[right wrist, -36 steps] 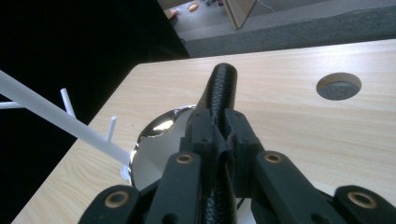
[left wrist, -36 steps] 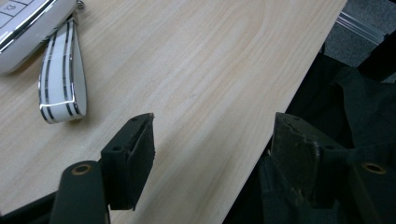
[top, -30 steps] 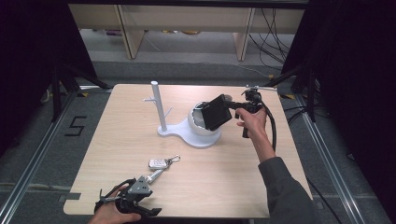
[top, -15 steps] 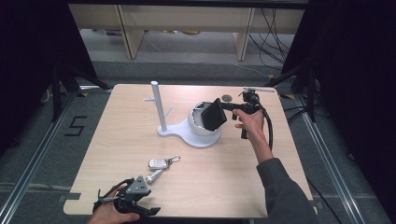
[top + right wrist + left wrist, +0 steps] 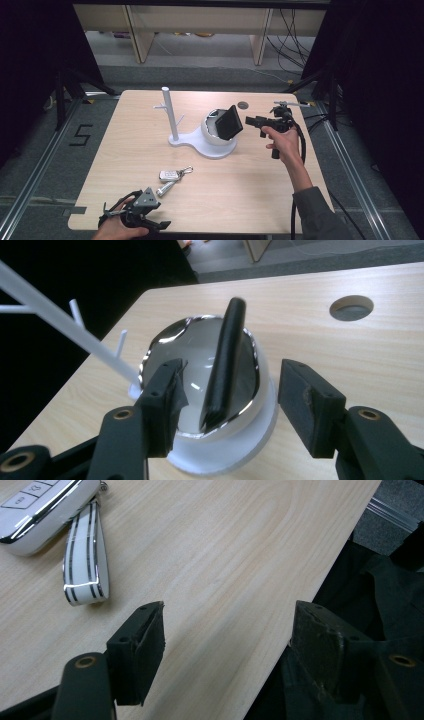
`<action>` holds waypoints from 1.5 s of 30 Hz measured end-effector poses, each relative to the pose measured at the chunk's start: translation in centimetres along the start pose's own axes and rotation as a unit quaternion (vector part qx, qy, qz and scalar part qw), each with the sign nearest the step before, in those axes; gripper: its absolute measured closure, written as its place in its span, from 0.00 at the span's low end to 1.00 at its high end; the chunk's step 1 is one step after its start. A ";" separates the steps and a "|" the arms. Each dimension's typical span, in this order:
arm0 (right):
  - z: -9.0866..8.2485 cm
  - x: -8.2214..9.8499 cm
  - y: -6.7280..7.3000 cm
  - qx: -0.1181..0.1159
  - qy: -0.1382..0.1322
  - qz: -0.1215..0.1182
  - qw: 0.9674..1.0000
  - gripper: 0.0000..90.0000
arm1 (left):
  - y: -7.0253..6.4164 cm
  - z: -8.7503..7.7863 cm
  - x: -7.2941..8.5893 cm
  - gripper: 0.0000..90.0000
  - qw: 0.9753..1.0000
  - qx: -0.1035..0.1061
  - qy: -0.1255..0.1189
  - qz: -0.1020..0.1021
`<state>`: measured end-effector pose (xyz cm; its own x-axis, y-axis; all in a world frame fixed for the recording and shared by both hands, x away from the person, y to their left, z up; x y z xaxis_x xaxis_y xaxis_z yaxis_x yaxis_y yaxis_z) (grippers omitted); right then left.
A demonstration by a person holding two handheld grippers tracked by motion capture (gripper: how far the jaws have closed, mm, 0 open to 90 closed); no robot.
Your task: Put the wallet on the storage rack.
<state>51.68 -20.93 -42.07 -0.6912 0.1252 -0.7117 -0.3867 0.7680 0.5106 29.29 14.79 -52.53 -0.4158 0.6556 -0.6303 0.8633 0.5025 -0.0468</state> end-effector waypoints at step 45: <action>-3.6 16.3 1.1 -0.008 0.114 -0.043 0.993 0.37 | 2.2 -0.5 -0.6 0.30 0.999 -0.034 -0.018 -0.021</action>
<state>37.78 -20.25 -51.40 -0.7749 -0.0870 -0.6261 -0.4585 0.7591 0.4621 31.27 15.82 -51.86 -0.4391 0.6130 -0.6568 0.8239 0.5663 -0.0222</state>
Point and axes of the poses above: each handheld gripper's, and its own axes: z roughly forward along the jaws, x roughly out of its underside, y roughly to its left, the point moved 5 cm from there along z, roughly forward along the jaws, and after that the axes turned 6 degrees about z, right-handed, at the moved point
